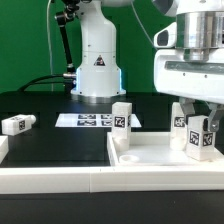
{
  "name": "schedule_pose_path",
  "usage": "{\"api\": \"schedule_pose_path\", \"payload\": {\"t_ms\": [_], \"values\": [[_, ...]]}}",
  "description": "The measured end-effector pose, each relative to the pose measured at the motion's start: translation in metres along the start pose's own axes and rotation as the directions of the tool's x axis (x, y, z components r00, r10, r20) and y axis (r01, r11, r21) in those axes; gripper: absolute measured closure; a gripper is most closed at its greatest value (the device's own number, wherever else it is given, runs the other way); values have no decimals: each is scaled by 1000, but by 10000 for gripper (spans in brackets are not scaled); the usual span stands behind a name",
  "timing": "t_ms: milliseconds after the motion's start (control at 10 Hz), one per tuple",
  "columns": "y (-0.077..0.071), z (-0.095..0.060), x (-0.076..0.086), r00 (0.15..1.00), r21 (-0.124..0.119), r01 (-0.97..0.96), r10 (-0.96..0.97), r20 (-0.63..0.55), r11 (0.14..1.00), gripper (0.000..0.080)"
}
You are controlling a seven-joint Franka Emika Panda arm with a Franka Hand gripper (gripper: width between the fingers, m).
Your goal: Assemble square table
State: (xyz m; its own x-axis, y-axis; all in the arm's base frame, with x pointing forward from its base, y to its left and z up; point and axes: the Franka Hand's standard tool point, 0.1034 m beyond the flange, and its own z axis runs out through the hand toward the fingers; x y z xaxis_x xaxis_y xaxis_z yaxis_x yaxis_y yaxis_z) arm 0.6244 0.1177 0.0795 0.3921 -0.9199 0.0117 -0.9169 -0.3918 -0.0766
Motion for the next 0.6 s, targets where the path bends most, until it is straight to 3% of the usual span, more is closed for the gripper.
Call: {"api": "schedule_pose_path", "payload": {"t_ms": [100, 200, 300, 400, 600], "values": [[0, 0, -1, 1000, 0, -31, 31, 1, 1000, 437], [0, 0, -1, 1000, 0, -6, 6, 1, 1000, 298], [0, 0, -1, 999, -4, 44, -44, 2, 999, 298], [-1, -1, -2, 990, -13, 141, -141, 8, 990, 182], [-2, -1, -2, 956, -5, 293, -293, 7, 956, 160]]}}
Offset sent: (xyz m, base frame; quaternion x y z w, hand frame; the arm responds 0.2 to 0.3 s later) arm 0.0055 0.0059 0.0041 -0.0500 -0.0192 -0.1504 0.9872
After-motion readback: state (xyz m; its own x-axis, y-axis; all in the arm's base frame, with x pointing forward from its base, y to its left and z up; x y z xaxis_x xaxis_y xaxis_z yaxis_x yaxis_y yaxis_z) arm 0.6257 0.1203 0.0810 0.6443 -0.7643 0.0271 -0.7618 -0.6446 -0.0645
